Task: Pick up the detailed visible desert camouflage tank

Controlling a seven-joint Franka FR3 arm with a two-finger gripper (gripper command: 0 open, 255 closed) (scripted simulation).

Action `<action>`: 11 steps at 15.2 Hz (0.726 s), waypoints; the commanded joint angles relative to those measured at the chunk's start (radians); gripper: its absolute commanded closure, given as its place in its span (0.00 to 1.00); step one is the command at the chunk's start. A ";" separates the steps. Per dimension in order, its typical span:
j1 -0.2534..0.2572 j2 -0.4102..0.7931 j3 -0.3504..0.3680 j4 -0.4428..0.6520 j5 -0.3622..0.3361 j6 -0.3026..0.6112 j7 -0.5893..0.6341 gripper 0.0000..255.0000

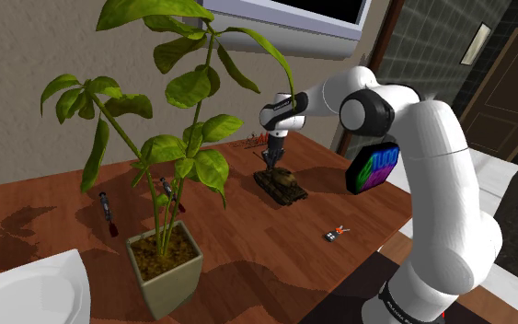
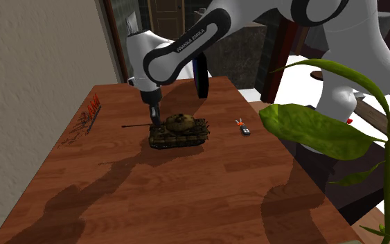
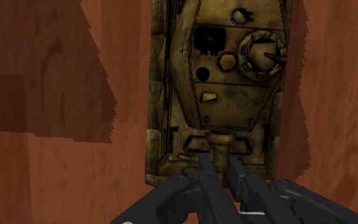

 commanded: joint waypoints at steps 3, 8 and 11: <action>0.002 -0.029 -0.004 0.009 -0.006 -0.036 0.004 1.00; 0.005 -0.061 -0.009 0.026 -0.013 -0.085 0.009 1.00; 0.006 -0.079 -0.011 0.039 -0.017 -0.115 0.012 1.00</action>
